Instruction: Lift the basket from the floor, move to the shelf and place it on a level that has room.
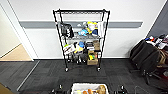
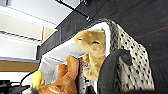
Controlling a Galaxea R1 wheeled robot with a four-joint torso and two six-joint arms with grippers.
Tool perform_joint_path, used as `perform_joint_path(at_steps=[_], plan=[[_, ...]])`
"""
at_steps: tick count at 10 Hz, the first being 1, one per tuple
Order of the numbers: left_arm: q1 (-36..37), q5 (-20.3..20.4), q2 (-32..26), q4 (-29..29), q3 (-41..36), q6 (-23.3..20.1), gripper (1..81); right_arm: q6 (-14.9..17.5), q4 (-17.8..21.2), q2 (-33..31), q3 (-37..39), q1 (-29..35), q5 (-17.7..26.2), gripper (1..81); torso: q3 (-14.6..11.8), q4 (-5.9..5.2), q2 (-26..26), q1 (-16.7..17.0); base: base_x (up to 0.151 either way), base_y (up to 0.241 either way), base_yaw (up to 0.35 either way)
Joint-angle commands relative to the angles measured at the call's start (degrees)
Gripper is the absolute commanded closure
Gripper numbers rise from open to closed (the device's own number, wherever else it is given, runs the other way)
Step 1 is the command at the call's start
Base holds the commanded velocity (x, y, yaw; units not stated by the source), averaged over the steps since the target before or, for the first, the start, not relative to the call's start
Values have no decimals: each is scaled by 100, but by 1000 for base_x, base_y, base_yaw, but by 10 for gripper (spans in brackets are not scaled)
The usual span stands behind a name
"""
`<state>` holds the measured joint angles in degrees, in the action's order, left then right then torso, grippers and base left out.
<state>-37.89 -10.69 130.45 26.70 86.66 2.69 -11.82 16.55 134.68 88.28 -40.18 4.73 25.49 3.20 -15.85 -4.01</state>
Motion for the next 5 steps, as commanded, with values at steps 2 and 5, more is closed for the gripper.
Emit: perform_joint_path(at_steps=[2,5], plan=[[673,-258,-194,64,-202,-23,811,-4,111,-211,-216,682,107,811,-388,0,0,0,0,0,0],[612,-258,-212,55,-246,-32,811,5,102,-211,-216,515,19,811,-746,0,-2,5,0,0,0]])
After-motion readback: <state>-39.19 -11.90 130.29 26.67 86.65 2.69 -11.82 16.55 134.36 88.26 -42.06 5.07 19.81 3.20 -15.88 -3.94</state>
